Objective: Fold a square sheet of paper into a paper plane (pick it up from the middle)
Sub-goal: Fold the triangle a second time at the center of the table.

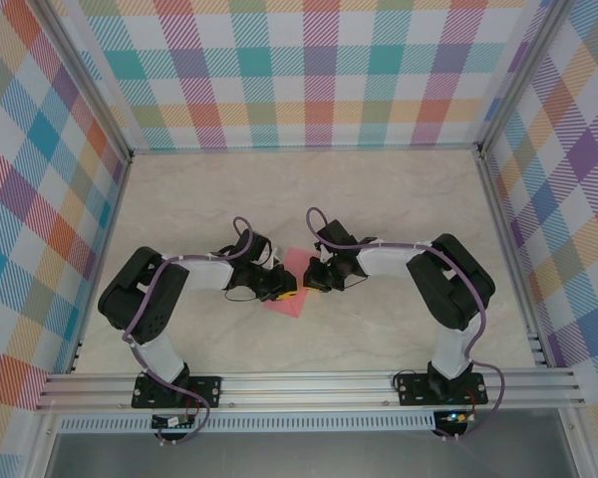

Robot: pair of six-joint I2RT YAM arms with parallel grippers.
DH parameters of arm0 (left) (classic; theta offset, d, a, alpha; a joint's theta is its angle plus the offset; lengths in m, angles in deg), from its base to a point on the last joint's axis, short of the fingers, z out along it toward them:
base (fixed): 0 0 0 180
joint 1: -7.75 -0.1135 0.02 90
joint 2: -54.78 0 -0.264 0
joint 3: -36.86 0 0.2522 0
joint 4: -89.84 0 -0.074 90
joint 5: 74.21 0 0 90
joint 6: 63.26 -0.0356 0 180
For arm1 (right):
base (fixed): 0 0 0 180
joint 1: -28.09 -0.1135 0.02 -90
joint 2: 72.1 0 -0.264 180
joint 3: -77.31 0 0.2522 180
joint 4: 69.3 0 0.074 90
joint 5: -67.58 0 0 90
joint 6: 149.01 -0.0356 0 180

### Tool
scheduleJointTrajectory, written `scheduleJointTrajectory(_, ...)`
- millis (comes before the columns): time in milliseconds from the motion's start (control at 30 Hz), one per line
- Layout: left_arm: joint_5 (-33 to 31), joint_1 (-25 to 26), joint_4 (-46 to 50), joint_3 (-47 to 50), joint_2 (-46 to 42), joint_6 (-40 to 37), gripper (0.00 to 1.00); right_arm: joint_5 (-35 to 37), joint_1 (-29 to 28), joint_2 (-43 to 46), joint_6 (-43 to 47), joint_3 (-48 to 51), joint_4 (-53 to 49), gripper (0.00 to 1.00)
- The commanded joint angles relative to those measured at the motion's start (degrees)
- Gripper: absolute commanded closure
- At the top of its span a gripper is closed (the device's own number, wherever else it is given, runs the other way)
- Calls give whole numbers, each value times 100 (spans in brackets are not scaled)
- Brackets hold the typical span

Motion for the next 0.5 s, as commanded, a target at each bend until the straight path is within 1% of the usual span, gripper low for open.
scheduleJointTrajectory(0,-25,68,152,-118,79,-111,82,138,-24,-75,69,-11,-84,91)
scheduleJointTrajectory(467,-113,72,343,-105,158,-203,83,156,-24,99,40,61,-99,91)
